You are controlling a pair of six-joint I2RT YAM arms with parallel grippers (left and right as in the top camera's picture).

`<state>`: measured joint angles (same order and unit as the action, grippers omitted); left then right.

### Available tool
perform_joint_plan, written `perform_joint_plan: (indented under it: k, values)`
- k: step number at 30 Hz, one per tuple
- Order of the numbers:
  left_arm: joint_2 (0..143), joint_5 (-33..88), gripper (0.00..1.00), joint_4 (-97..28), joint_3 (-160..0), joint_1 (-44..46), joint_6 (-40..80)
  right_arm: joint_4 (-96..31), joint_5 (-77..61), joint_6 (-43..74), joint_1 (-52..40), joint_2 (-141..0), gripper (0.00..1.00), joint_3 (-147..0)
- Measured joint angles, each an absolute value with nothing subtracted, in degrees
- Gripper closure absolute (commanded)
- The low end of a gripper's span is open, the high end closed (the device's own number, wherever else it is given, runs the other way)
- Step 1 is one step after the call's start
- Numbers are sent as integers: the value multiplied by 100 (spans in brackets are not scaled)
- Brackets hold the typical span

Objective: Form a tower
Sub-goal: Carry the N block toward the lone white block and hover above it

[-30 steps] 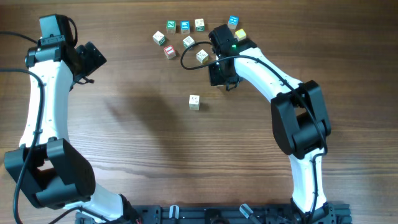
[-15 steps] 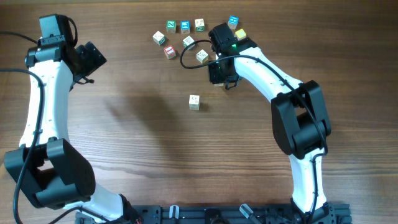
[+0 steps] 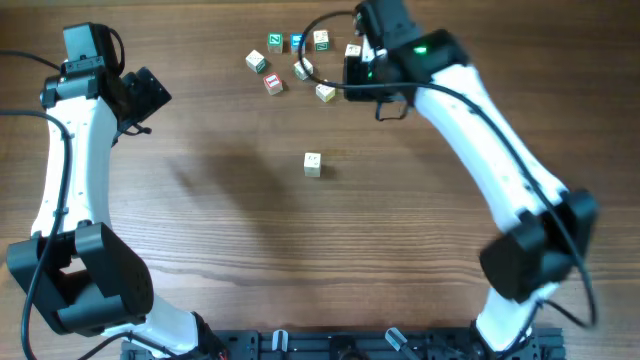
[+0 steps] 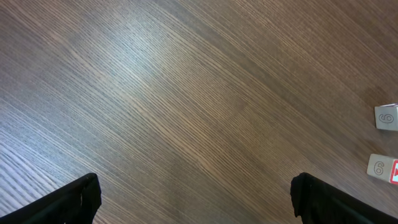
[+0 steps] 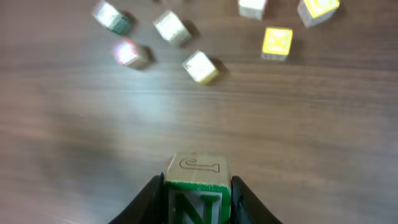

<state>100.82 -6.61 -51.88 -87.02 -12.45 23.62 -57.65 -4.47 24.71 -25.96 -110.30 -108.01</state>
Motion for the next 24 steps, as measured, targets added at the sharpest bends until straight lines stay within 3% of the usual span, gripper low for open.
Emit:
perform_joint_plan:
  k: [6,13,24]
  values:
    - [10082,-661,0,-5188,-8702,-1245,2362,-6392,-663,3194,-2967,-10746,83,-10840]
    - [10082,-661,0,-5186,-8702,-1245,2362,-5841,-530,3566,-3894,-10774,88,-10431]
    - [10082,-661,0,-5188,-8702,-1245,2362,-5717,-86,4075,-4025,-10943,88,-10108]
